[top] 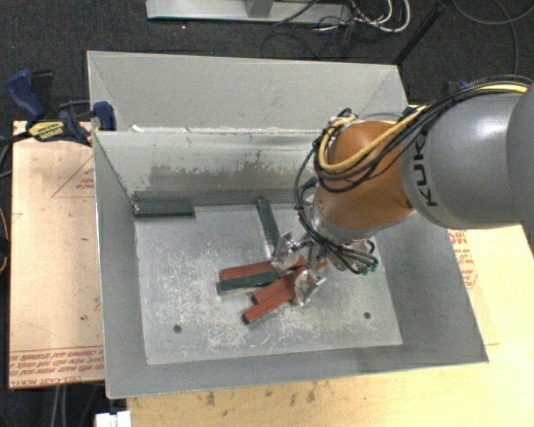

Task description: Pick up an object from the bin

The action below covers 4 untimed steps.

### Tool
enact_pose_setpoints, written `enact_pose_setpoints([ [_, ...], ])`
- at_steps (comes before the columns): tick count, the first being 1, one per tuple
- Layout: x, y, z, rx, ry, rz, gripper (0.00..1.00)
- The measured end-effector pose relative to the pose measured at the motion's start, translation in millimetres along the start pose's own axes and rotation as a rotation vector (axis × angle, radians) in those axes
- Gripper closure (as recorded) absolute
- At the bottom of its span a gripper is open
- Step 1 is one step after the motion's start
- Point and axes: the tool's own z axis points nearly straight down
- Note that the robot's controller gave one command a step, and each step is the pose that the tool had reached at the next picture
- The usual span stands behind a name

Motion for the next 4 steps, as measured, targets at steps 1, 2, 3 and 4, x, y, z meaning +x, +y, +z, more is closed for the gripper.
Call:
enact_pose_setpoints([
  [1,0.6,0,-3,-0.002,0.004,0.0,1.0],
  [2,0.8,0,-11,-0.003,0.009,0.001,1.0],
  [3,1.7,1,-16,-0.007,0.018,0.001,1.0],
  [4,2.1,2,-30,-0.009,0.021,0.002,1.0],
])
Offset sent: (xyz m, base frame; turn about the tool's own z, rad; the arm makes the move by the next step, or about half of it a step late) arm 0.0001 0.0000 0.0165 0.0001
